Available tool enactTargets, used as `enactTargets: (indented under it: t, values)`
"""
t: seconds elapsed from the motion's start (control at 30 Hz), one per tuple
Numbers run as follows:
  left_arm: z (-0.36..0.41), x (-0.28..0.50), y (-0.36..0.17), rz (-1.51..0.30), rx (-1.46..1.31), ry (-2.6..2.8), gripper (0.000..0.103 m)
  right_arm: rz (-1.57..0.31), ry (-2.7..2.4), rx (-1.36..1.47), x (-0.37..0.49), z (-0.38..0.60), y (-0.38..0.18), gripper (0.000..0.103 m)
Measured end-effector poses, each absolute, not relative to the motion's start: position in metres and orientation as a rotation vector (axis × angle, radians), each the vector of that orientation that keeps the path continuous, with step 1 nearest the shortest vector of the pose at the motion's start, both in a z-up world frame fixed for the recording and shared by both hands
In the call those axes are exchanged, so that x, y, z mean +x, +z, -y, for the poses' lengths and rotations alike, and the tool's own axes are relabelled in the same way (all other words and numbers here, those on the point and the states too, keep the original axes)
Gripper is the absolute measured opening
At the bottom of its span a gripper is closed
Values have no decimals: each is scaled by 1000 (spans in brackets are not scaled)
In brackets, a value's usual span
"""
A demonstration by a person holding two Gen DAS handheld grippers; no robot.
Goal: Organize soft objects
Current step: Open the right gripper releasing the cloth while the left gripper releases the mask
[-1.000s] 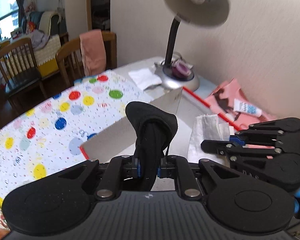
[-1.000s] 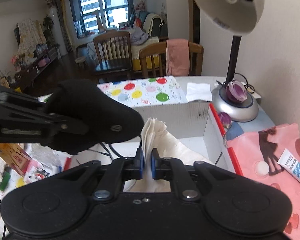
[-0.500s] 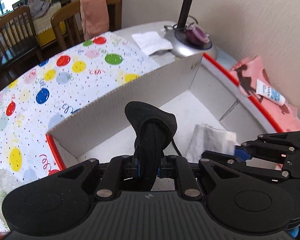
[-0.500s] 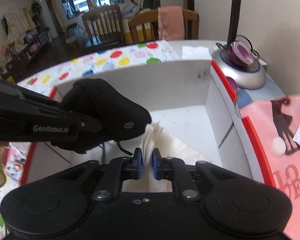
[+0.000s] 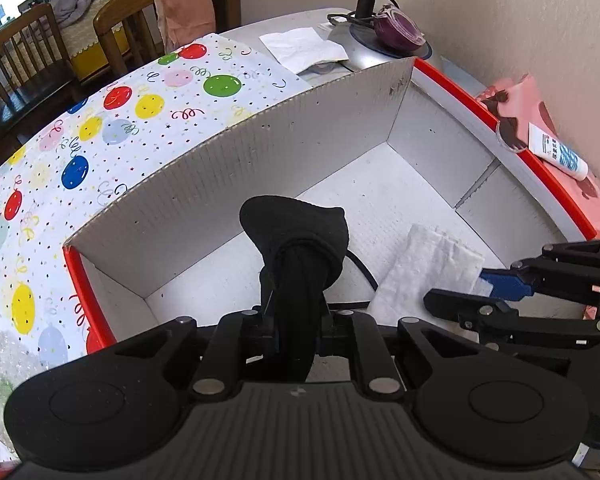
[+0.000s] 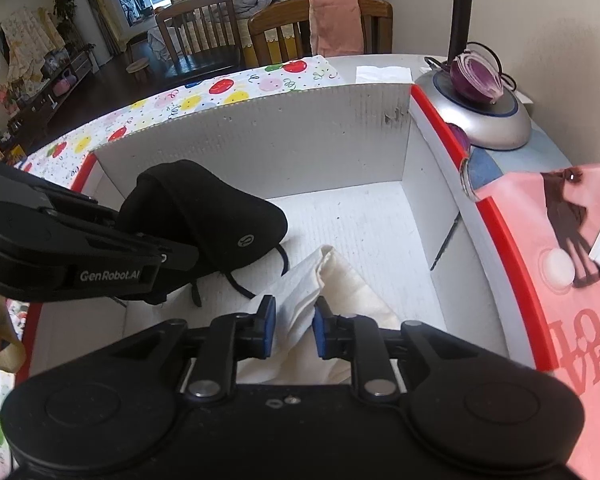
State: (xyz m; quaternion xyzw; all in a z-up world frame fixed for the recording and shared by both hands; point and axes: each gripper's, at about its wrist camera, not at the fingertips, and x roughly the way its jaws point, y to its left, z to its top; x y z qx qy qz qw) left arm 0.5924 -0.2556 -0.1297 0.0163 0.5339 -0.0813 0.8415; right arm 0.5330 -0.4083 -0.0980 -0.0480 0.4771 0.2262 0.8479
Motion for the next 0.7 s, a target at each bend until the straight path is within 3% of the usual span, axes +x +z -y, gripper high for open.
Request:
enactTargets:
  t: [0.13,0.17,0.27,0.47,0.7]
  values:
    - [256,588,-125,-1117,25,-186,22,-985,489,-117,532,408,-92,24]
    - [256,587,-124,-1114,17,-192,31,-981,494,-116,531,408,-90,26]
    - [255,582,-117,-1092,-6,-198,84,-966,499,-116,528,411,-85,34]
    - [252,568,-96,-1030,-14,-211,85,-939,513,-136,516,413,-72,41]
    - [240,534,-60,-931,-31,-223,85,-870,550,-137,492,414,-41,56]
